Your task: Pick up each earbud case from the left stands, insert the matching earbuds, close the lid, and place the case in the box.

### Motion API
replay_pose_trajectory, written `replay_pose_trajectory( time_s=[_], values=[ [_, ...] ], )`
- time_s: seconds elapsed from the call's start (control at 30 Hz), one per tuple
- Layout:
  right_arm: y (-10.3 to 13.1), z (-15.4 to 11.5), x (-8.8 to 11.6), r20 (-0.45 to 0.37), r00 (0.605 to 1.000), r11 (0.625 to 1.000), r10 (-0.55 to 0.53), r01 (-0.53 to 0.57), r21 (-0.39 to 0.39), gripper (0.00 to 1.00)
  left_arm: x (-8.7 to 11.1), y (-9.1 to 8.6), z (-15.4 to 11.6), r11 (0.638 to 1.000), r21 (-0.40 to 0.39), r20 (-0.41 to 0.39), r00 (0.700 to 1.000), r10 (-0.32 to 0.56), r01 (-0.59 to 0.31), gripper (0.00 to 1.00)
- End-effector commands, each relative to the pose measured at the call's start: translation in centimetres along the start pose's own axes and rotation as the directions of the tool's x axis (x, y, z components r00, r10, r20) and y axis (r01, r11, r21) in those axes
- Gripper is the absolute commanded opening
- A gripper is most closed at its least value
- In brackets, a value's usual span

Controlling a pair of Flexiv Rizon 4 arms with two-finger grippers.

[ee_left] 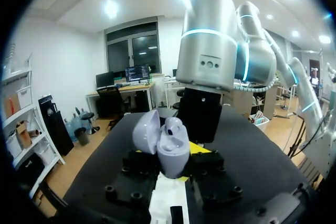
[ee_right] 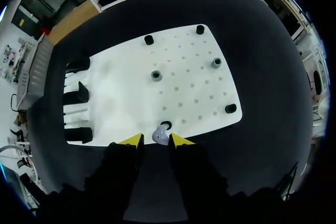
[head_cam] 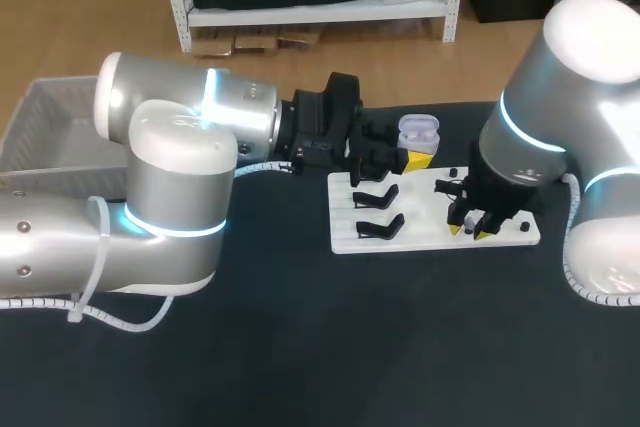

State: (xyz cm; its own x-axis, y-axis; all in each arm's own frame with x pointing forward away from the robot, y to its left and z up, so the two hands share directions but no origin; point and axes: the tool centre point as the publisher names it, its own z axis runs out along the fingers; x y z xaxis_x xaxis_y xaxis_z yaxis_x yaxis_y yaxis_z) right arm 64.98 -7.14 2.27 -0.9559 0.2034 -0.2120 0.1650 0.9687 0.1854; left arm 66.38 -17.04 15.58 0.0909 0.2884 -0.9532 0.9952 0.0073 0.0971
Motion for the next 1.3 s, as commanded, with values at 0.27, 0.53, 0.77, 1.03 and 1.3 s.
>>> replay_pose_trajectory(
  time_s=[0.27, 0.53, 0.77, 1.03, 1.3],
  values=[
    [-0.4, -0.1, -0.3, -0.012, 1.0, 0.999, 0.02, -0.019, 0.025, 0.33, 0.2, -0.2, 0.0, 1.0, -0.008, 0.009, 1.0, 0.004, -0.004, 0.0],
    [-0.7, -0.2, -0.1, -0.023, 0.999, 0.999, 0.03, -0.029, 0.046, 0.35, 0.2, -0.2, 0.0, 1.0, -0.008, 0.009, 1.0, 0.004, -0.004, 0.0],
    [-1.0, -0.3, -0.1, -0.019, 0.999, 0.998, 0.032, -0.031, 0.058, 0.35, 0.2, -0.2, 0.0, 1.0, -0.008, 0.009, 1.0, 0.004, -0.004, 0.0],
    [-1.6, -0.3, 0.1, -0.02, 0.999, 0.997, 0.04, -0.038, 0.069, 0.36, 0.2, -0.2, 0.0, 1.0, -0.008, 0.009, 1.0, 0.004, -0.004, 0.0],
    [-1.3, -0.5, 0.2, -0.016, 0.999, 0.997, 0.04, -0.039, 0.065, 0.35, 0.2, -0.2, 0.0, 1.0, -0.008, 0.009, 1.0, 0.004, -0.004, 0.0]
  ],
)
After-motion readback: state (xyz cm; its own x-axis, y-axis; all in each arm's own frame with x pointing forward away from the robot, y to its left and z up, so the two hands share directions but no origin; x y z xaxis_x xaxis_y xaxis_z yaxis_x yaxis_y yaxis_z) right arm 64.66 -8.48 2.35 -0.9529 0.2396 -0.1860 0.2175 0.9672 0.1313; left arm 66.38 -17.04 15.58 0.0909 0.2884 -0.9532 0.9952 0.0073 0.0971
